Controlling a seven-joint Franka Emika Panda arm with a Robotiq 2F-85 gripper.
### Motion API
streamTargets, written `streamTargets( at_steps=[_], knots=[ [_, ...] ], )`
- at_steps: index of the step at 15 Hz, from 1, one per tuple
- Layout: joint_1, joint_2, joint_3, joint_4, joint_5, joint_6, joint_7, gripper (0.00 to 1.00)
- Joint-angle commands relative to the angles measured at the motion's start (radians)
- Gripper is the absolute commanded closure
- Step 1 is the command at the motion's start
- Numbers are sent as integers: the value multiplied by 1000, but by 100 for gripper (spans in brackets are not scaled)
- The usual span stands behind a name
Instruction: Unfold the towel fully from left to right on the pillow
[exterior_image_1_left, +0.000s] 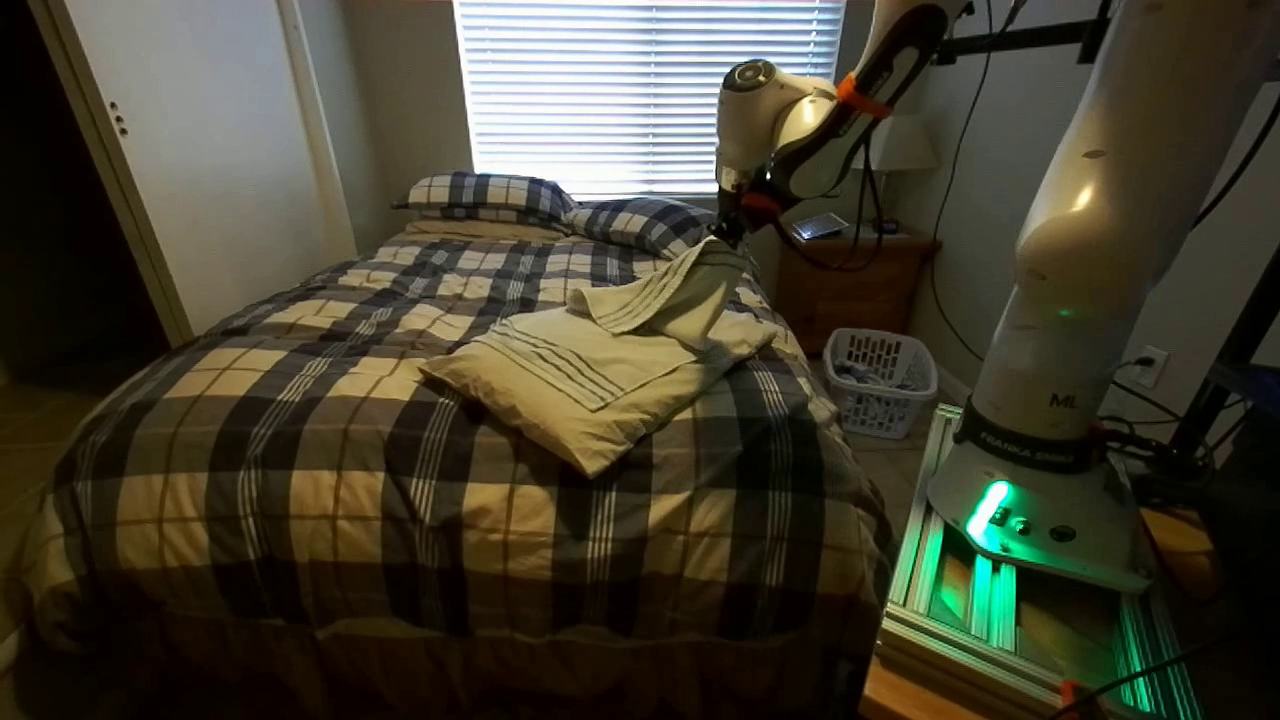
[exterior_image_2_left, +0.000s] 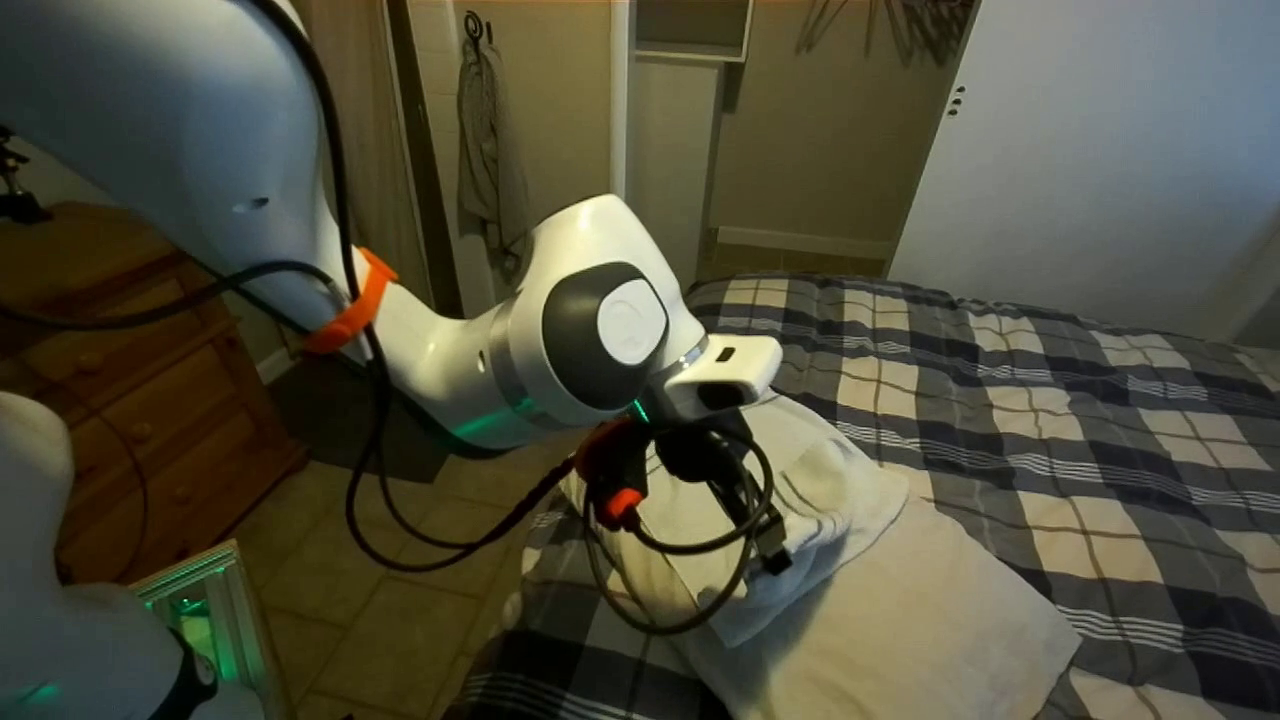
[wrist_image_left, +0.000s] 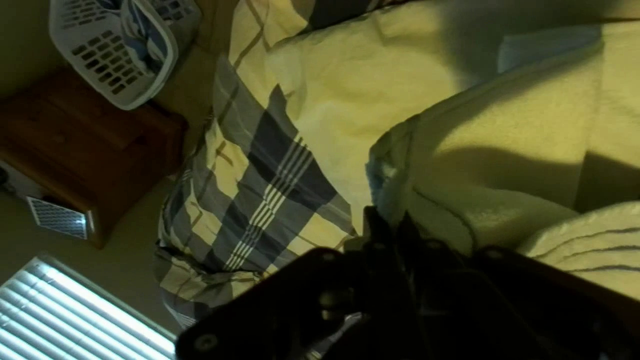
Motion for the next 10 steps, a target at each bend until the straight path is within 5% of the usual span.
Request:
streamTargets(
  at_steps=[1,10],
  knots=[
    [-75,31,5,23,-73,35,52,98],
    [-156,218,-118,193,-296,251,294,98]
  ],
)
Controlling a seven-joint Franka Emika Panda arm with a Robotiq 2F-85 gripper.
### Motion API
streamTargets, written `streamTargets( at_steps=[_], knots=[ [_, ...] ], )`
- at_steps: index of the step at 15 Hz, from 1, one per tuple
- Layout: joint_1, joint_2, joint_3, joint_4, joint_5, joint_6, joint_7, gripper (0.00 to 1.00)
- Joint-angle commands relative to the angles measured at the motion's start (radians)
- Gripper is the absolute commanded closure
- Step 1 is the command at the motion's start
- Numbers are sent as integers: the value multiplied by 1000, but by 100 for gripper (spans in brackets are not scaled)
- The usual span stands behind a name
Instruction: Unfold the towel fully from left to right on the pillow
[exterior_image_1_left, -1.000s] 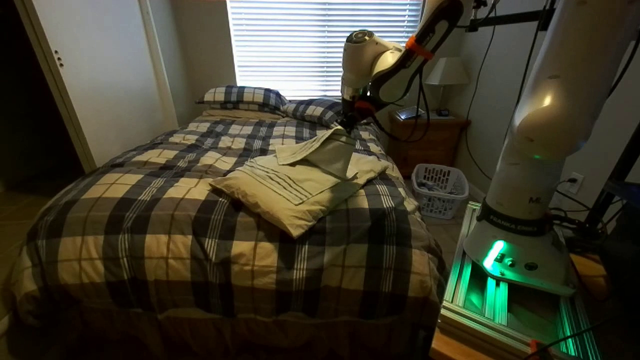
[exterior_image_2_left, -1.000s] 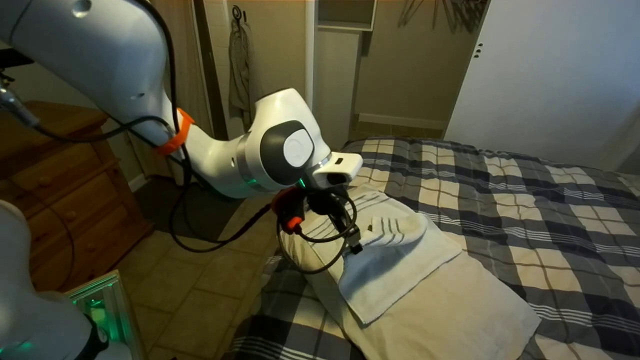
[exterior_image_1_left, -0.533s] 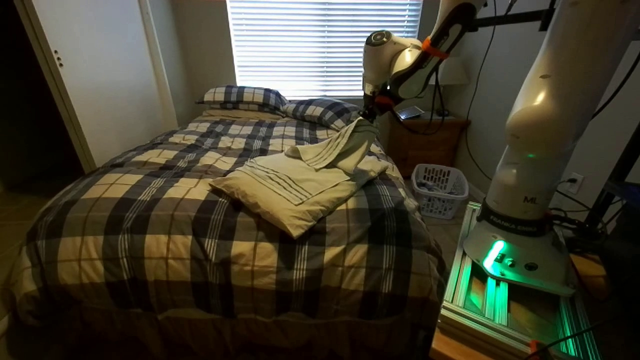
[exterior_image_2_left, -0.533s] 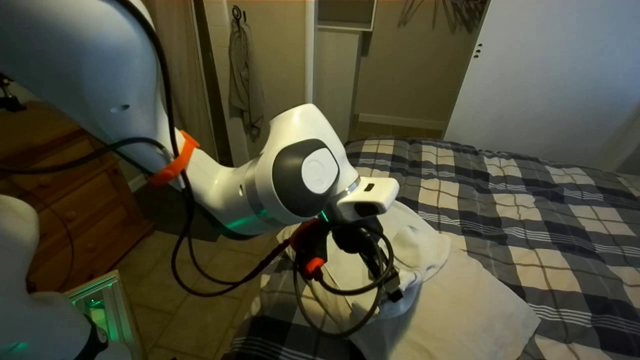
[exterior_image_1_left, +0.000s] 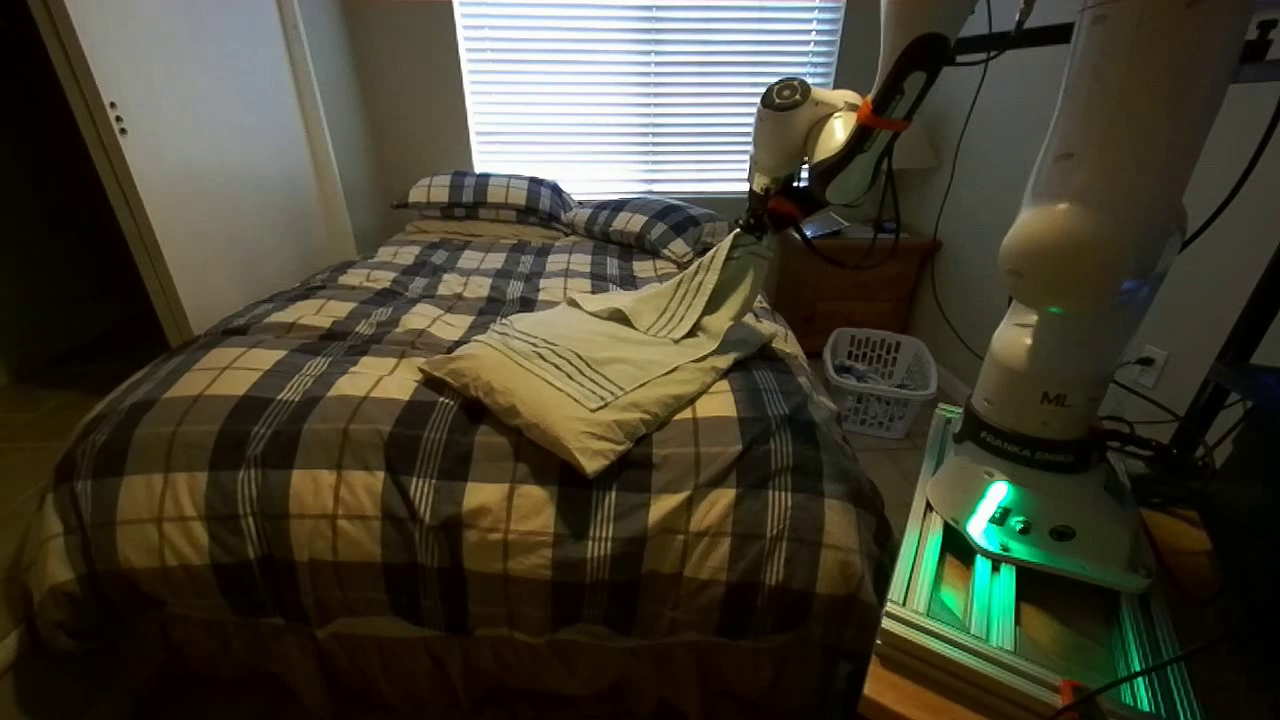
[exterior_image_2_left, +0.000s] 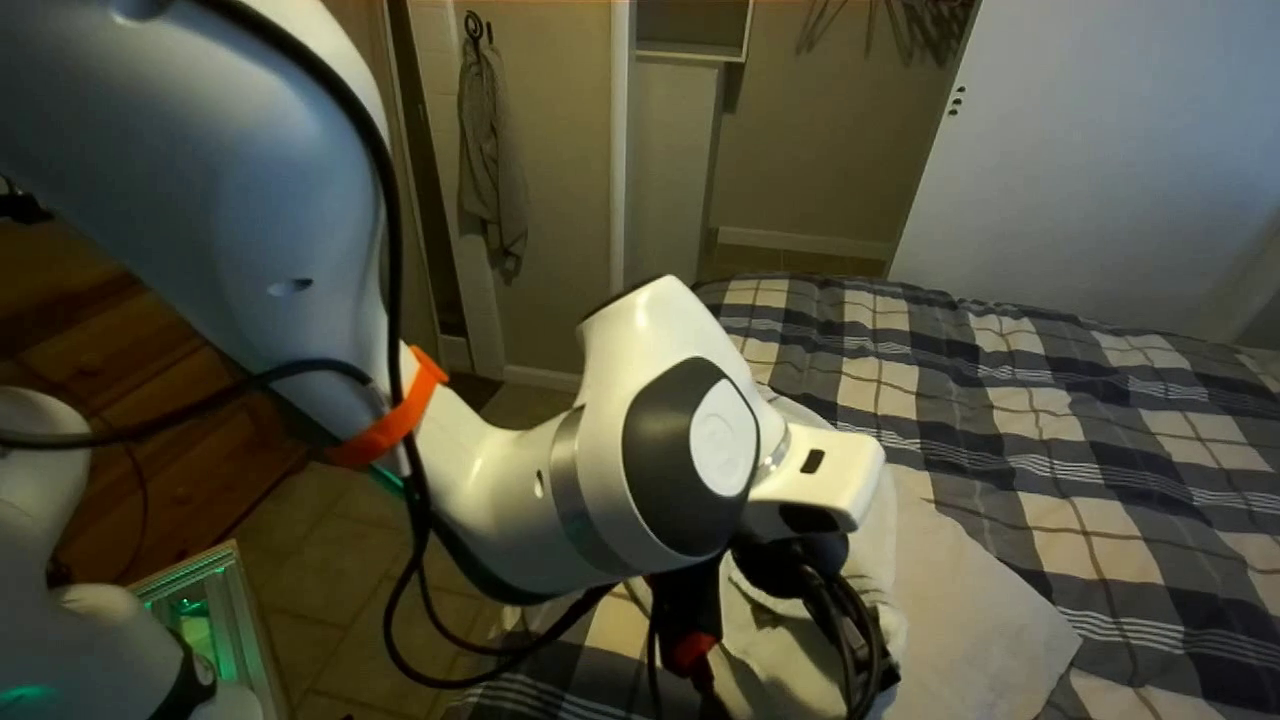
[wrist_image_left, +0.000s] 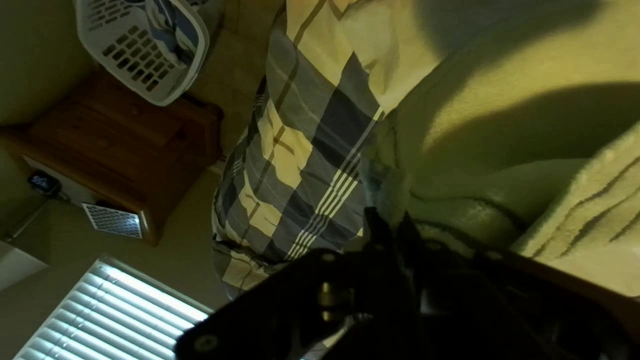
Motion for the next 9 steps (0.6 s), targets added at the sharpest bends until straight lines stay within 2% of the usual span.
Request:
streamTargets(
  at_steps=[1,5,6,7,9],
  knots=[
    [-20,96,-30,93,-82,50,123,98],
    [-26,165,-53,153,-112,68,196,98],
    [-24,171,-55,162,-117,69,212,69],
    [-21,174,-56,167,-117,74,223,68],
    [-4,154,-52,161,-127,64,253,55]
  ],
)
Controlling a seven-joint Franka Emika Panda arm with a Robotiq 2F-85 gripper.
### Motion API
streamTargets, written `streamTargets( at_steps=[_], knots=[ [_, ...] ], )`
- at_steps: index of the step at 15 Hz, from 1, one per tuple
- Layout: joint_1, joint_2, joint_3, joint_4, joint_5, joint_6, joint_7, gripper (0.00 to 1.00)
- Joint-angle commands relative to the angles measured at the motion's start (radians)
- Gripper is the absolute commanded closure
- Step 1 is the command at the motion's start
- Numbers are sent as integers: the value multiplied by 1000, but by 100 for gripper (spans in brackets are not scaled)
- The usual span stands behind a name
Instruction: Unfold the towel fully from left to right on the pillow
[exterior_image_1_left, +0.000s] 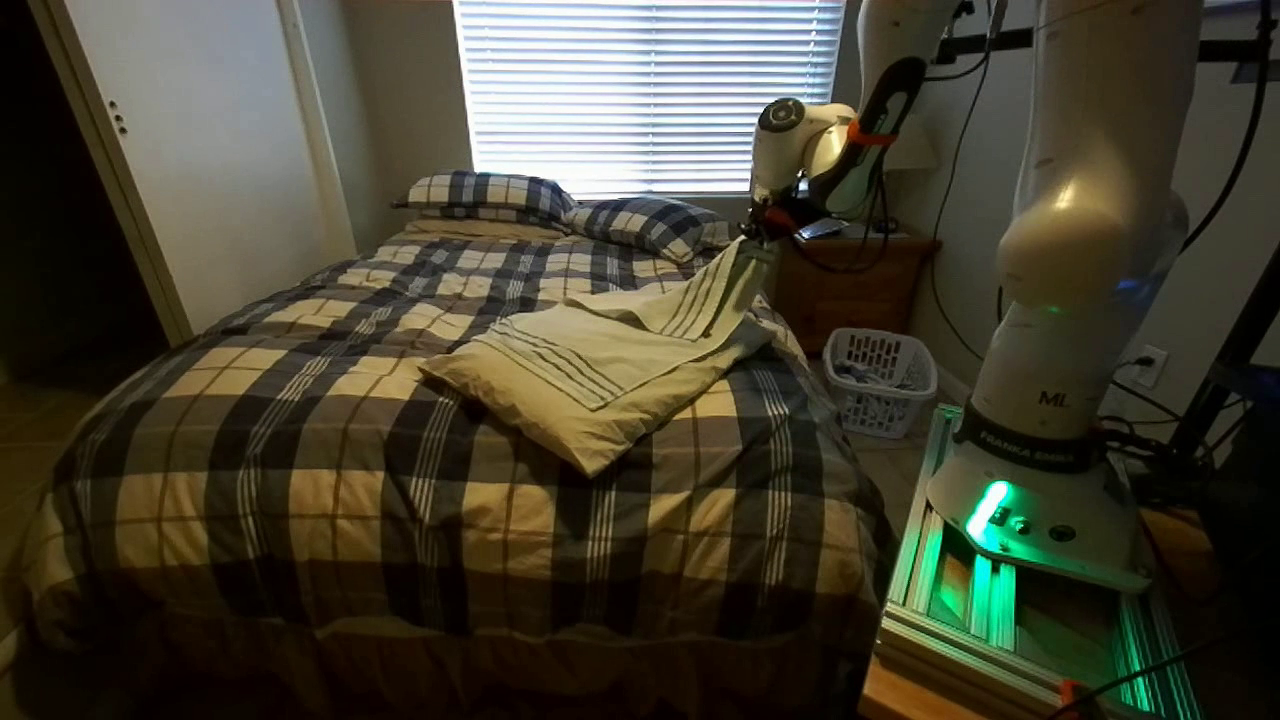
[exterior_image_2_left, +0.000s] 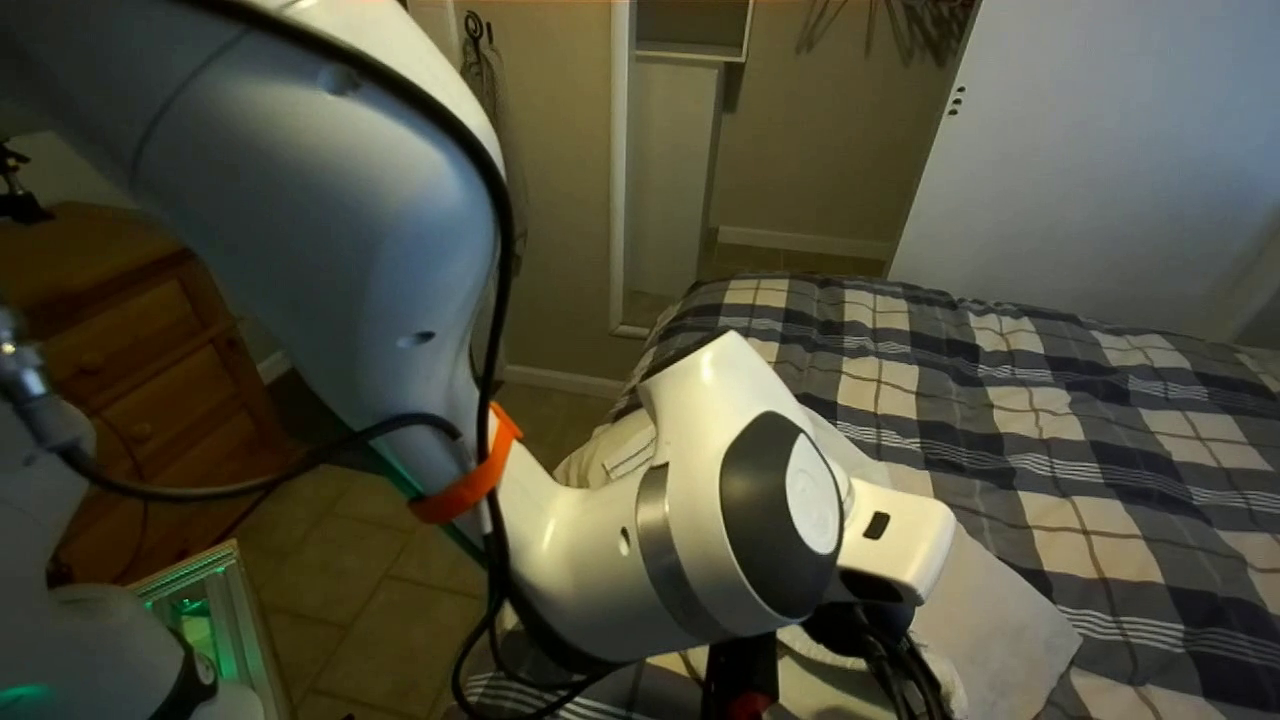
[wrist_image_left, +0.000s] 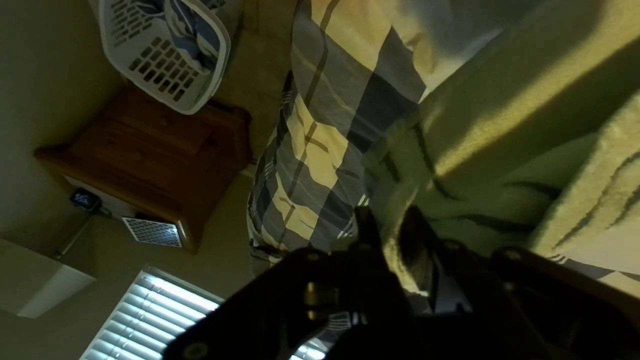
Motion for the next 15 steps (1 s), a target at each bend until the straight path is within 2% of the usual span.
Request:
streamTargets(
  at_steps=[1,5,8,12,15],
  knots=[
    [23,-16,-3,15,-65,12,95,47],
    [52,-49,0,-2,-71,-15,141,20],
    [42,-56,29,-62,68,40,59,2],
    [17,-35,97,-143,314,116,-65,0],
    [-5,-24,178,-198,557,88,-235,0]
  ],
)
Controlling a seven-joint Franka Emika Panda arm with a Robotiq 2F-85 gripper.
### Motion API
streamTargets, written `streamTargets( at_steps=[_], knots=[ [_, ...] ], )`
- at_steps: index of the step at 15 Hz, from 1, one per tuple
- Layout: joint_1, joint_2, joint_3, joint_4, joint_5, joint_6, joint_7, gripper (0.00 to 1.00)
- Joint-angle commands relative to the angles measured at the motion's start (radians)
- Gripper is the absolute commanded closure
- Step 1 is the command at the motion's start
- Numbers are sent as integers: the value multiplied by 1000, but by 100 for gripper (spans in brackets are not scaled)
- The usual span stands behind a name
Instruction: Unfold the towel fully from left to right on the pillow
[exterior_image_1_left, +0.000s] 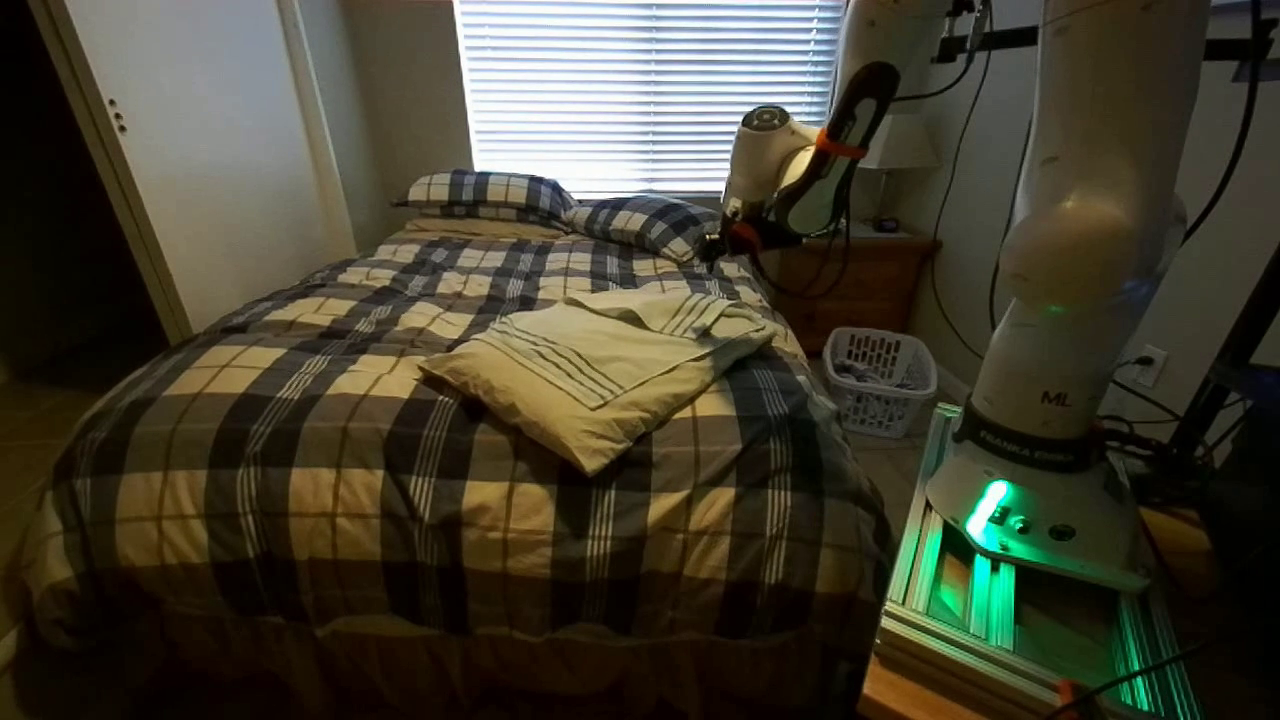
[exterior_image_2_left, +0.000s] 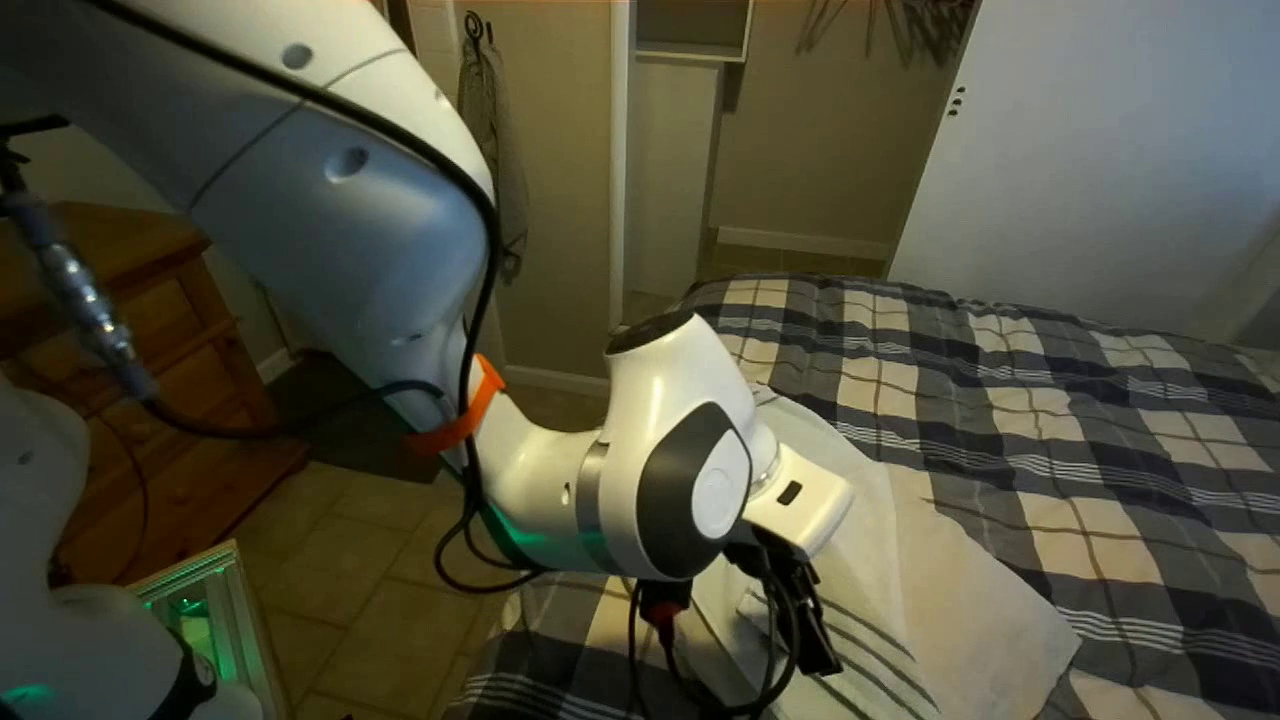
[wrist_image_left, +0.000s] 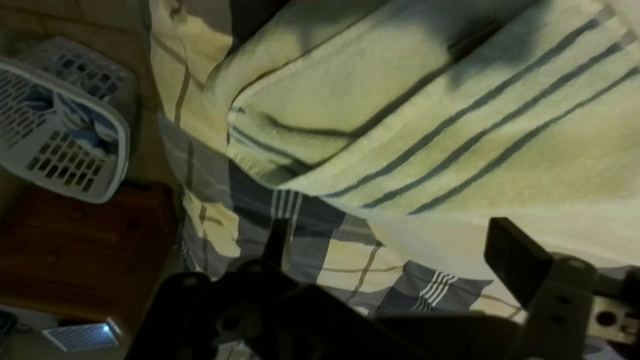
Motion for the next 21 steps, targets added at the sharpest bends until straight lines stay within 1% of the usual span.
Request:
streamTargets(
  at_steps=[1,2,3,7,9,11,13,15,17,21],
  knots=[
    [-40,7,91,-67,276,2,-218,0],
    [-73,25,132,-49,316,-19,-253,0],
    [-51,35,129,-61,425,-22,-346,0],
    [-42,65,168,-22,746,-100,-626,0],
    [-19,73,160,4,892,-157,-749,0],
    [-3,78,144,34,967,-210,-818,0],
    [1,89,128,59,1004,-235,-854,0],
    [-33,90,161,61,1088,-212,-948,0],
    [-50,103,185,57,1152,-176,-1041,0],
    [-103,132,259,76,1316,-198,-1195,0]
  ],
)
